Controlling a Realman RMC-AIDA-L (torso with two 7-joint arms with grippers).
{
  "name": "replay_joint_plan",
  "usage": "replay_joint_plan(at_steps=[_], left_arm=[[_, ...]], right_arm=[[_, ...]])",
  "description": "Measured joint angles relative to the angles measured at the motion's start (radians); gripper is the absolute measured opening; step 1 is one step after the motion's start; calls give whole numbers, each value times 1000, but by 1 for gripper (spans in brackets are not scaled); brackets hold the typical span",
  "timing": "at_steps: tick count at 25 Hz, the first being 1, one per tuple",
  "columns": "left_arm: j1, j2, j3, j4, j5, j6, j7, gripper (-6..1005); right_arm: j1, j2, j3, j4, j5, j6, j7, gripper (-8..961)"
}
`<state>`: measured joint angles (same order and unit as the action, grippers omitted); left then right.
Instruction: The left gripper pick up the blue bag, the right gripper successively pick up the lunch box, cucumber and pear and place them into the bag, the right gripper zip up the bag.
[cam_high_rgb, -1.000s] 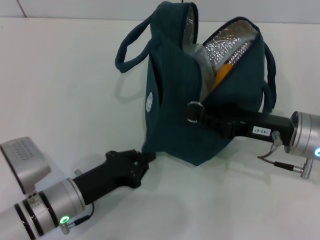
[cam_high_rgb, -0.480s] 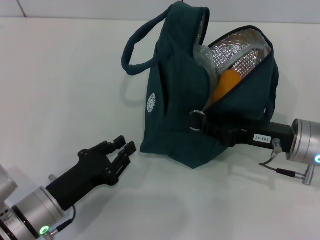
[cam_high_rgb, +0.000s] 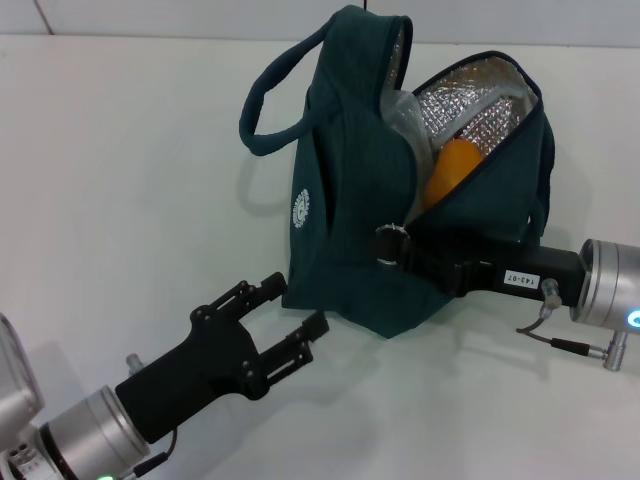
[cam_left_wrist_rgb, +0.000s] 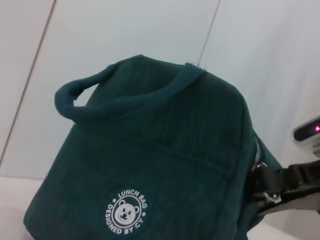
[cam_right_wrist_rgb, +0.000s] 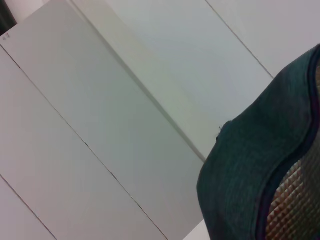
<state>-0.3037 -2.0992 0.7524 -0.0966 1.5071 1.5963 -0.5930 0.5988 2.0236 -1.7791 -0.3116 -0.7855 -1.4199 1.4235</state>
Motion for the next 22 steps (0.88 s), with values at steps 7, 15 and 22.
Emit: replay_joint_plan(at_steps=[7, 15, 22], left_arm=[[-26, -9, -8, -22, -28, -58, 5, 743], [-65, -8, -14, -48, -32, -87, 7, 733], [-76, -8, -16, -49, -57, -98, 4, 696]], right_arm=[[3, 2, -3, -7, 0, -3, -2, 12], [2, 1, -5, -8, 0, -9, 0, 12], [2, 1, -3, -4, 0, -2, 2, 13]])
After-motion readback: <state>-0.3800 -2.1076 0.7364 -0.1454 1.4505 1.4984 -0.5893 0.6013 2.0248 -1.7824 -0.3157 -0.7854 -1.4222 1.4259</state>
